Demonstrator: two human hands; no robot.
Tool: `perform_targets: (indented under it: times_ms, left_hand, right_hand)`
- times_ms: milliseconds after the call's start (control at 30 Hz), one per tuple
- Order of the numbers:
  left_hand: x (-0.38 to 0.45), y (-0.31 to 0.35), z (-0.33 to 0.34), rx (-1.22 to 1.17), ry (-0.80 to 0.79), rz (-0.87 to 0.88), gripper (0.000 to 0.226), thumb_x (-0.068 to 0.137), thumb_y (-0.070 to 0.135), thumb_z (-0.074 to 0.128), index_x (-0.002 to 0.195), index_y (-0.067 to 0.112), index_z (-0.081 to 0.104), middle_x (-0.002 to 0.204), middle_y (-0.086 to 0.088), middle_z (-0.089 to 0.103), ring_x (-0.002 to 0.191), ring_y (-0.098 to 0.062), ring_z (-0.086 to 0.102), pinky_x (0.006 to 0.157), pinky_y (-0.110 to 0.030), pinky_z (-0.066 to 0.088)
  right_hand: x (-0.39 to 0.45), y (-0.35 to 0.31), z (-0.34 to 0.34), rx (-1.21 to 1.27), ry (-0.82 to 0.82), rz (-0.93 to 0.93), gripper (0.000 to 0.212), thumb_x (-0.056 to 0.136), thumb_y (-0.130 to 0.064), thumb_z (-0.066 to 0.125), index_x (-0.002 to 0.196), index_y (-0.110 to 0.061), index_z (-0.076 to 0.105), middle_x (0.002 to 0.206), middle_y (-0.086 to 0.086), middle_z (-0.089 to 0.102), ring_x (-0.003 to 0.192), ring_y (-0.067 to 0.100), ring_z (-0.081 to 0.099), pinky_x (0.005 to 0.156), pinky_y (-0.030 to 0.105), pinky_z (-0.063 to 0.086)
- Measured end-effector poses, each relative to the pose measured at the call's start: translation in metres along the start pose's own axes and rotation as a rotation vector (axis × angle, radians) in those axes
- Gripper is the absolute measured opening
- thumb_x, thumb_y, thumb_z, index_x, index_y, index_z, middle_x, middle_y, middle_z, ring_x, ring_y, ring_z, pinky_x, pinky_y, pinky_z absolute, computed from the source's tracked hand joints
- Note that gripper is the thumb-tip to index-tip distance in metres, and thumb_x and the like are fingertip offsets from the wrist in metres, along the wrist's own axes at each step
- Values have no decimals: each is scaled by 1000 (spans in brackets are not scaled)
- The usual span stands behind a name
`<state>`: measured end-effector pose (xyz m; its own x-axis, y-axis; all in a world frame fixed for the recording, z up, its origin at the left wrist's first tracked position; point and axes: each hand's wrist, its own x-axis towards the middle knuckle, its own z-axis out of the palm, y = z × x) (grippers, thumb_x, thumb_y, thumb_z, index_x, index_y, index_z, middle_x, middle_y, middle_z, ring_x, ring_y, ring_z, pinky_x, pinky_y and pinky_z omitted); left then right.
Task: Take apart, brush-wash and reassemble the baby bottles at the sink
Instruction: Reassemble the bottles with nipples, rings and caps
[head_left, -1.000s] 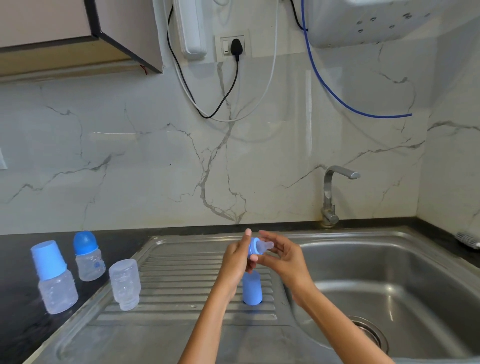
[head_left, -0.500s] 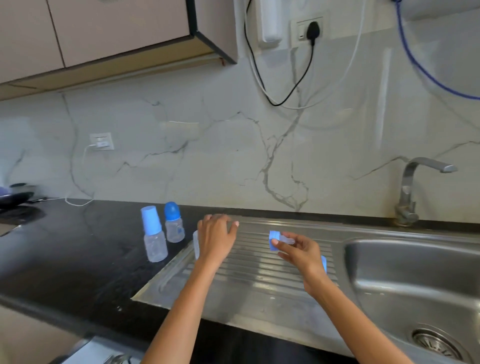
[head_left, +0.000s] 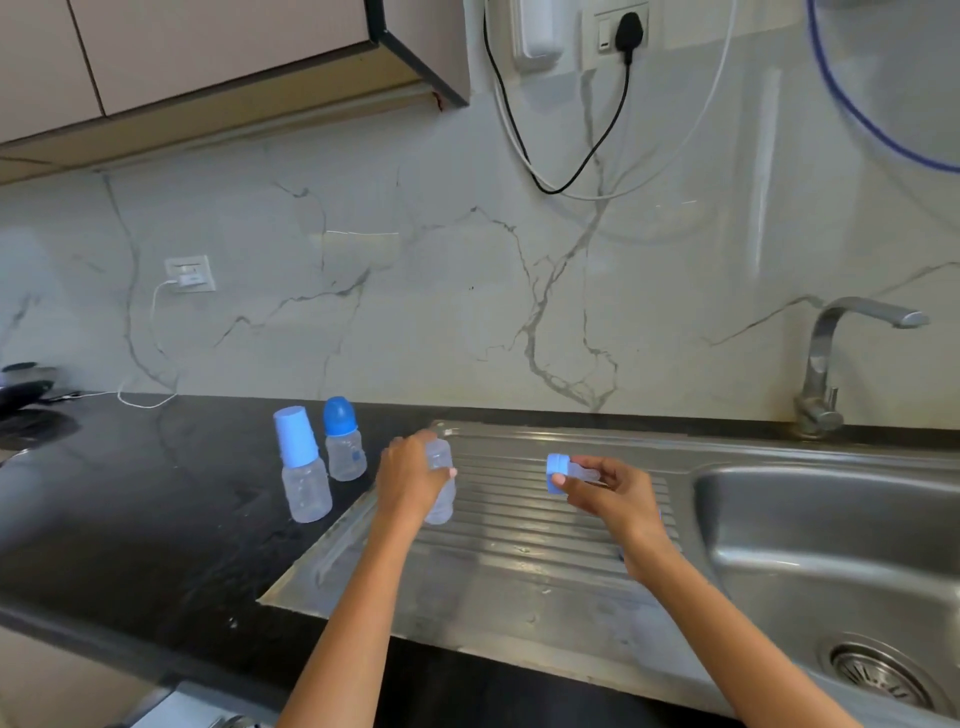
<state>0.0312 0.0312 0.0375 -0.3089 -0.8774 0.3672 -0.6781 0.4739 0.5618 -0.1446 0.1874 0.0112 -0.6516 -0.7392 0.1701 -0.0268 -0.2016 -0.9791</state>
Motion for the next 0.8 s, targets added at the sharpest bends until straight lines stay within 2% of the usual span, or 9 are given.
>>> perform_targets:
  times_ms: [67, 200, 300, 400, 533, 667, 800]
  left_hand:
    - [-1, 23, 2, -187, -4, 7, 49, 82, 22, 73, 128, 15, 57, 121, -6, 62, 109, -22, 58, 83, -26, 44]
    - [0, 80, 22, -475, 5, 32, 70, 69, 28, 84, 129, 15, 51, 113, -4, 61, 100, -17, 58, 76, -23, 42]
    - [-2, 122, 48, -717, -37, -14, 82, 61, 30, 89, 128, 15, 45, 104, -6, 61, 92, -16, 60, 67, -20, 44]
    - [-6, 150, 72, -812, -64, 4, 70, 61, 35, 89, 119, 18, 55, 97, 2, 62, 85, -9, 59, 64, -17, 43]
    - [-7, 158, 96, -952, -93, 3, 49, 61, 34, 89, 102, 17, 70, 96, 2, 71, 89, -13, 66, 68, -18, 48]
    - [-9, 157, 101, -1109, -153, -32, 41, 65, 21, 87, 101, 14, 69, 99, 0, 72, 93, -11, 67, 71, -16, 49]
    - [-14, 156, 99, -1129, -223, 1, 42, 69, 18, 84, 105, 14, 64, 103, -3, 71, 96, -12, 67, 70, -13, 49]
  right_hand:
    - [6, -11, -17, 14, 34, -57, 32, 75, -8, 81, 104, -11, 67, 95, 8, 69, 84, 23, 66, 70, 20, 56]
    - [20, -29, -71, -68, 109, -142, 32, 76, -14, 81, 106, -15, 69, 101, 4, 70, 95, 18, 65, 85, 33, 54]
    - [26, -31, -112, -136, 177, -167, 37, 78, -15, 79, 112, -16, 68, 106, 2, 70, 96, 13, 64, 81, 25, 50]
    - [30, -29, -137, -192, 210, -184, 36, 80, -13, 77, 115, -16, 68, 106, 1, 68, 90, 3, 62, 69, 11, 46]
    - [38, -19, -148, -280, 187, -188, 37, 76, -15, 81, 111, -20, 70, 105, -5, 68, 101, 9, 61, 70, 11, 45]
    - [41, -16, -148, -265, 171, -174, 37, 71, -10, 84, 106, -17, 72, 102, -6, 70, 93, -2, 62, 66, 7, 47]
    - [40, -18, -151, -194, 142, -173, 37, 72, -7, 82, 107, -15, 71, 104, -2, 70, 84, -9, 64, 65, 8, 49]
